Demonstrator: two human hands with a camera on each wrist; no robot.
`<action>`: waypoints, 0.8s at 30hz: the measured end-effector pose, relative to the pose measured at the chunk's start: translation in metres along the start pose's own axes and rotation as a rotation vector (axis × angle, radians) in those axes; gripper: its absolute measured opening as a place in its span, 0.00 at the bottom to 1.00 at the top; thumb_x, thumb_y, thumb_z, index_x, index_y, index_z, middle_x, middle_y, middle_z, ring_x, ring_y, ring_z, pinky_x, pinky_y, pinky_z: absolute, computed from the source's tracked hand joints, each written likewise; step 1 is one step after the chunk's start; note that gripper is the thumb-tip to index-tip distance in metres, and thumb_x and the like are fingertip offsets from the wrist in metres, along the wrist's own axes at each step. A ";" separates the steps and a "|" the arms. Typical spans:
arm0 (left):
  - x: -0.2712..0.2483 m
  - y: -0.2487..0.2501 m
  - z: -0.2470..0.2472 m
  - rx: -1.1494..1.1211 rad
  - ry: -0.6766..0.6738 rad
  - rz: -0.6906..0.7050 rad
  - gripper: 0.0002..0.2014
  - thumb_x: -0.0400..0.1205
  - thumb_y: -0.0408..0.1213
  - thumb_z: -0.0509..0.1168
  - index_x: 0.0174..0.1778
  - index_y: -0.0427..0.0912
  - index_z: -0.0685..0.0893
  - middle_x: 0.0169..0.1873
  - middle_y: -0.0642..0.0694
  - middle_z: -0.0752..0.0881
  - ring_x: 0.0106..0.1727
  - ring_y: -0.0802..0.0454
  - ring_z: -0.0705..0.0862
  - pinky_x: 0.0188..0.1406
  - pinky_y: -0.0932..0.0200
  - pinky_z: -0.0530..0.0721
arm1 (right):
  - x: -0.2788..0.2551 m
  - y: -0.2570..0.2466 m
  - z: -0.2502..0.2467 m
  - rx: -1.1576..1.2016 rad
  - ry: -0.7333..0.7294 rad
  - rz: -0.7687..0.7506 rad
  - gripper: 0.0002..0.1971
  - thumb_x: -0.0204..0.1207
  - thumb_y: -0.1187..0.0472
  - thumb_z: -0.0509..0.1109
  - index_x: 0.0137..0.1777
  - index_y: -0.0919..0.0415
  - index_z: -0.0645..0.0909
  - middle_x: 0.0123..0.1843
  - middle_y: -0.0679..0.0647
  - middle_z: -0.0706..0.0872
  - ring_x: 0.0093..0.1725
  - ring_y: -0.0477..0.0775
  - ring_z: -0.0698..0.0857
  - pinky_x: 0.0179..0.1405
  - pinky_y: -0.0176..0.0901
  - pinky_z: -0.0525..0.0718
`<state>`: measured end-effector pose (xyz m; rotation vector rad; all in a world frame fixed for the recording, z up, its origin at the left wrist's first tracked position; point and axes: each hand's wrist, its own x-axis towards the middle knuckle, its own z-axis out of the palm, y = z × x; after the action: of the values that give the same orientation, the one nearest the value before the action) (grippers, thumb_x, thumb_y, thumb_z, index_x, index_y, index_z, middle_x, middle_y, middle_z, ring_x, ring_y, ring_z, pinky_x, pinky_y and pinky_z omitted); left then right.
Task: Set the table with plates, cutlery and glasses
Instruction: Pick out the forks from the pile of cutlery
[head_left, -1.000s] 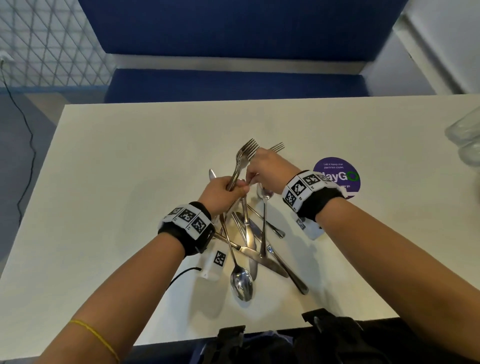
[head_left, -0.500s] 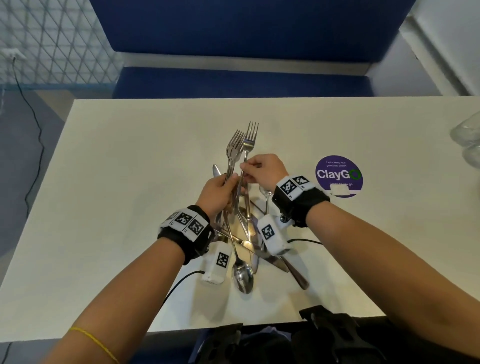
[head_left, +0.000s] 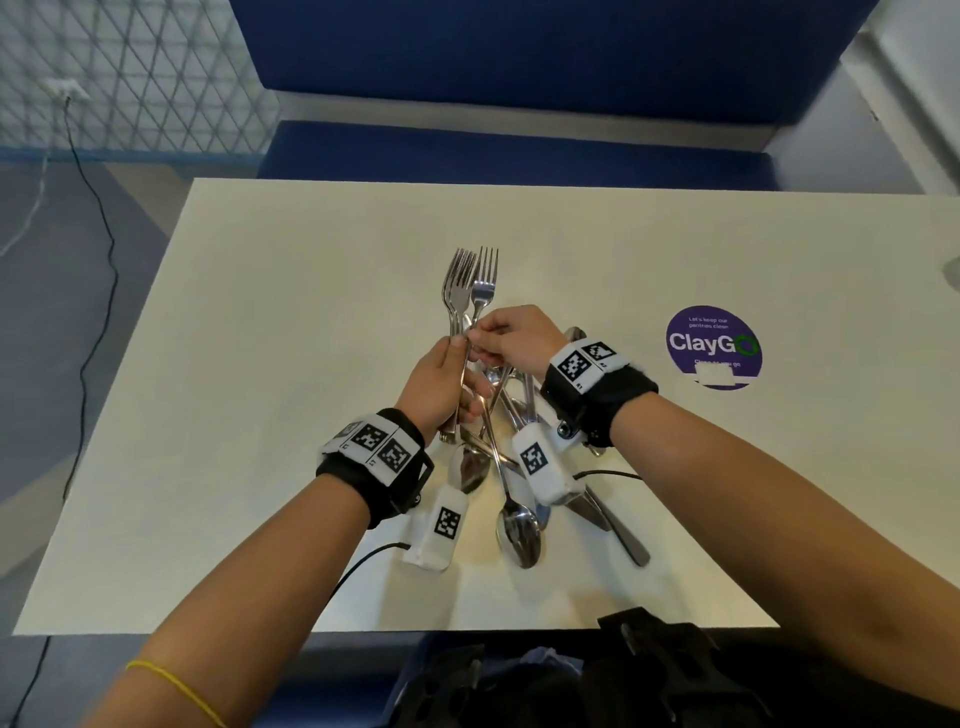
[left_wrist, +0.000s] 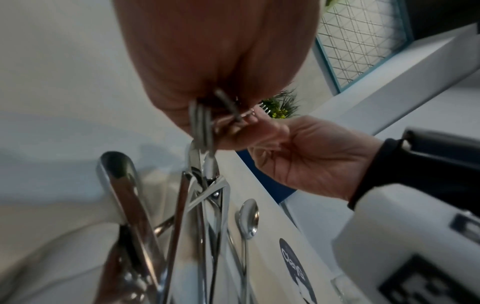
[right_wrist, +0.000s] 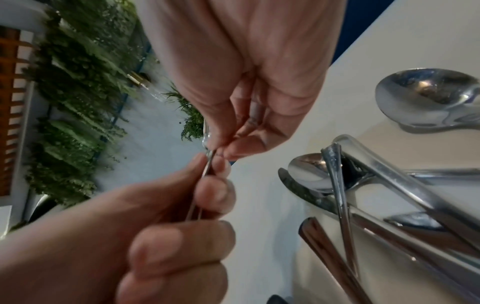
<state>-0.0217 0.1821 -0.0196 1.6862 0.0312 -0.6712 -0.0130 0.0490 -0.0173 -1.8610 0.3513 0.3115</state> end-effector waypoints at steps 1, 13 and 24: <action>0.000 -0.002 -0.001 -0.011 -0.004 -0.003 0.16 0.89 0.48 0.47 0.42 0.47 0.74 0.25 0.46 0.78 0.14 0.59 0.72 0.13 0.68 0.70 | 0.000 0.000 0.001 -0.038 -0.004 -0.015 0.09 0.78 0.60 0.69 0.49 0.68 0.86 0.36 0.57 0.85 0.38 0.54 0.82 0.50 0.50 0.84; 0.007 0.002 0.002 -0.202 -0.023 -0.078 0.19 0.89 0.47 0.46 0.37 0.44 0.72 0.14 0.55 0.70 0.13 0.60 0.62 0.14 0.69 0.61 | -0.013 -0.011 -0.002 -0.192 0.090 -0.086 0.08 0.75 0.57 0.72 0.45 0.62 0.88 0.30 0.45 0.81 0.30 0.41 0.78 0.36 0.33 0.75; 0.029 0.018 0.059 0.007 -0.241 -0.040 0.19 0.89 0.43 0.47 0.40 0.42 0.78 0.21 0.51 0.70 0.17 0.59 0.65 0.16 0.67 0.65 | -0.019 0.017 -0.059 0.017 0.340 0.076 0.14 0.73 0.55 0.74 0.43 0.68 0.90 0.39 0.67 0.89 0.35 0.56 0.83 0.46 0.50 0.85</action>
<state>-0.0149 0.1145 -0.0202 1.6048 -0.1088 -0.9017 -0.0345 -0.0106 -0.0068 -1.8868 0.6558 0.0404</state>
